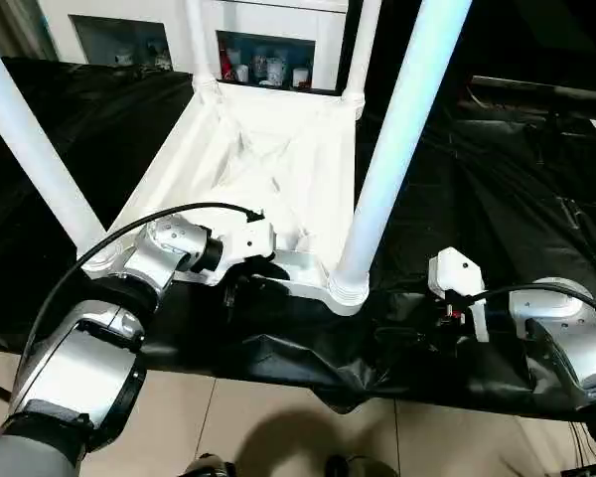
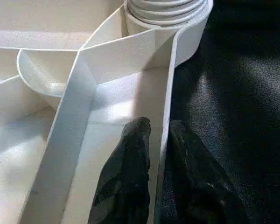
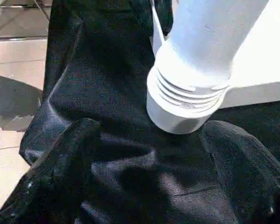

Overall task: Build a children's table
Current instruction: Rotate table base

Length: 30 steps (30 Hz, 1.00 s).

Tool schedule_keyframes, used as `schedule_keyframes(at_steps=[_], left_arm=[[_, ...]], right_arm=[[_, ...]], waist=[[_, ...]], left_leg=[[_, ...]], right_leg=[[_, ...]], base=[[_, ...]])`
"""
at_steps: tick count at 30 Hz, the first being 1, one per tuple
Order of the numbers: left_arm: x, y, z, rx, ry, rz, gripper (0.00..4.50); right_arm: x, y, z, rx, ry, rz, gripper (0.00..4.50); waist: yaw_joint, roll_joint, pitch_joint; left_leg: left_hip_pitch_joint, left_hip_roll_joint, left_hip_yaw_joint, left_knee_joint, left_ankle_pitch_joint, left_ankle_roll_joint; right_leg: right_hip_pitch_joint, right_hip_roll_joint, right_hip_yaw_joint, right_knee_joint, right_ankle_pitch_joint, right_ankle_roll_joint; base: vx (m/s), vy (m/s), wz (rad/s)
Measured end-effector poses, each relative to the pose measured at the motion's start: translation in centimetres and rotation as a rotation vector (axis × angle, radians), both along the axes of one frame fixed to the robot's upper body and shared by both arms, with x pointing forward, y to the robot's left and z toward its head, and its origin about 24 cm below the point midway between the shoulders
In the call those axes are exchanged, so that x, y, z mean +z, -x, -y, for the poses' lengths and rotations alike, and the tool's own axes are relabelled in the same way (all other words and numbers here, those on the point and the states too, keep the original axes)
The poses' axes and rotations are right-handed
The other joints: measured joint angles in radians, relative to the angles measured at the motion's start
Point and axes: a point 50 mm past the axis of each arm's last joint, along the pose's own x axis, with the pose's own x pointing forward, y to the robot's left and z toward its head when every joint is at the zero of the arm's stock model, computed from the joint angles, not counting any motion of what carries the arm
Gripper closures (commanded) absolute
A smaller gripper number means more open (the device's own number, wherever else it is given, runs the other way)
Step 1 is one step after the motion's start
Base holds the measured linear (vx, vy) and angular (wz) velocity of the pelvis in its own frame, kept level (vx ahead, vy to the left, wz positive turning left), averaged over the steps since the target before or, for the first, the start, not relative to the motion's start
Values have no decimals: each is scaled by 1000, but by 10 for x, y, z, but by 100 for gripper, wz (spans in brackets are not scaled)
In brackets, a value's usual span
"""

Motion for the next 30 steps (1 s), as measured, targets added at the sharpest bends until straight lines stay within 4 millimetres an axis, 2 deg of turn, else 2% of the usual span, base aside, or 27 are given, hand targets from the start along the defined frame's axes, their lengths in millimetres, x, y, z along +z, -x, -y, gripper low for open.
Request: schedule_keyframes(at_steps=[7, 13, 19, 21, 26, 30], left_arm=[[-2, 0, 2, -6, -12, 7, 427], [-9, 5, 8, 37, 49, -45, 447], [-16, 11, 14, 114, 112, -25, 447], [-17, 12, 17, 137, 132, 1, 447], [-15, 17, 18, 142, 134, 54, 447], [-14, 19, 18, 125, 110, 74, 447]], right_arm=[[-2, -6, -6, -85, -51, 47, 61], [-6, -6, -9, -136, -86, 58, 61], [-11, -10, -15, -204, -109, 84, 61], [-11, -14, -15, -228, -106, 93, 61], [-12, -23, -19, -276, -130, 93, 61], [-10, -29, -21, -280, -139, 104, 61]], waist=[[-5, 1, -1], [-9, 9, -6], [-30, 16, -10], [-33, 15, -10], [-45, 4, -6], [-51, 2, -8]], left_leg=[[2, 0, 0, 0, 0, 0], [4, -1, 0, 0, 0, 0], [5, -2, -1, -2, 0, 0], [5, -2, -2, -2, 0, 0], [5, -2, -8, -3, 0, 0], [3, -3, -9, -7, 0, 0]], right_leg=[[1, 0, 0, 0, 1, 0], [3, 0, 2, 0, -1, 2], [6, 0, 2, 0, -5, 8], [6, 0, 1, 0, -5, 8], [4, 0, -2, -3, -5, 9], [4, 0, -3, -12, -5, 9]], base=[[0, 0, 0], [0, 0, 0], [0, 0, 0], [0, 0, 0], [0, 0, 0], [0, 0, 0]])
